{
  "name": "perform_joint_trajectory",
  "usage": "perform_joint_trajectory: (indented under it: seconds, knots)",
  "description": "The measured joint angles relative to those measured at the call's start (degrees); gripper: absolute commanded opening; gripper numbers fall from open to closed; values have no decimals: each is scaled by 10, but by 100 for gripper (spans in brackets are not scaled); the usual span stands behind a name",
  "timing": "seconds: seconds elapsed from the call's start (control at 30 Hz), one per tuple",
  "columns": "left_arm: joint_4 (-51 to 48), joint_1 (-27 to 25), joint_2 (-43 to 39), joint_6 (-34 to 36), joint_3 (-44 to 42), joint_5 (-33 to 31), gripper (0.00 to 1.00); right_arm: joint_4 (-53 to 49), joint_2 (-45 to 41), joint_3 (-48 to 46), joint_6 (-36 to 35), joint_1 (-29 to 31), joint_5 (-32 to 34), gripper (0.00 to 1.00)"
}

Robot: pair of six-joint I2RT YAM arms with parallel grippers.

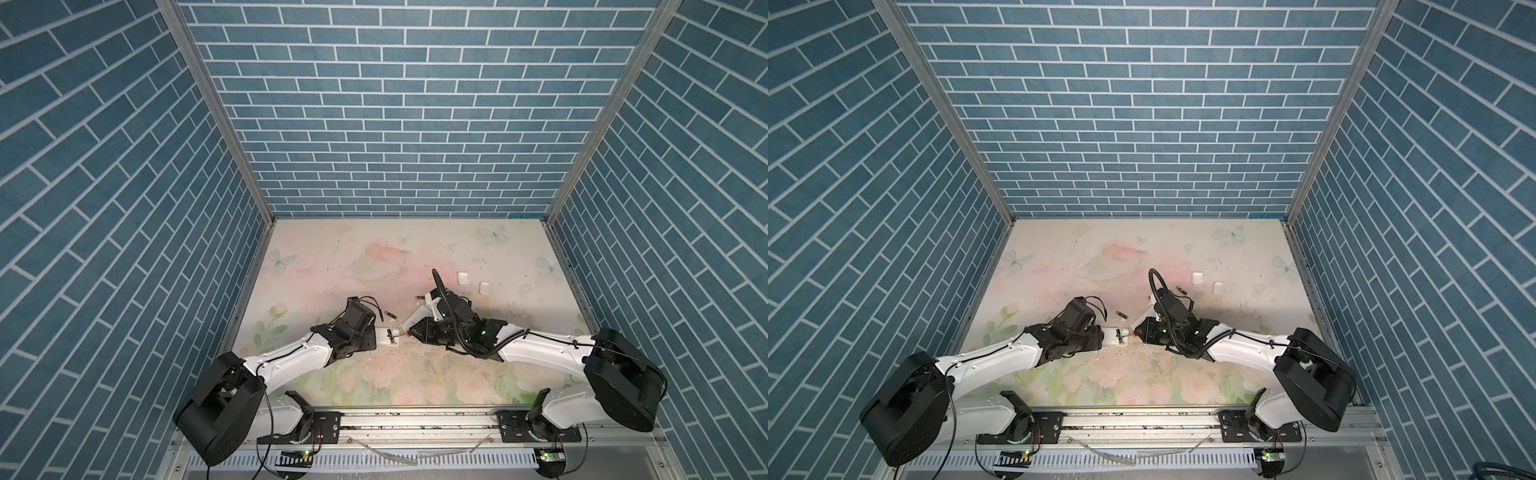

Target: Unload the batteries from the remote control

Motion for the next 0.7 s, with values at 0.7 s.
perform_joint_trajectory:
  seconds: [0.7]
  knots:
    - [13, 0, -7, -4, -10, -2, 62, -22, 0, 14, -13, 5, 3, 0]
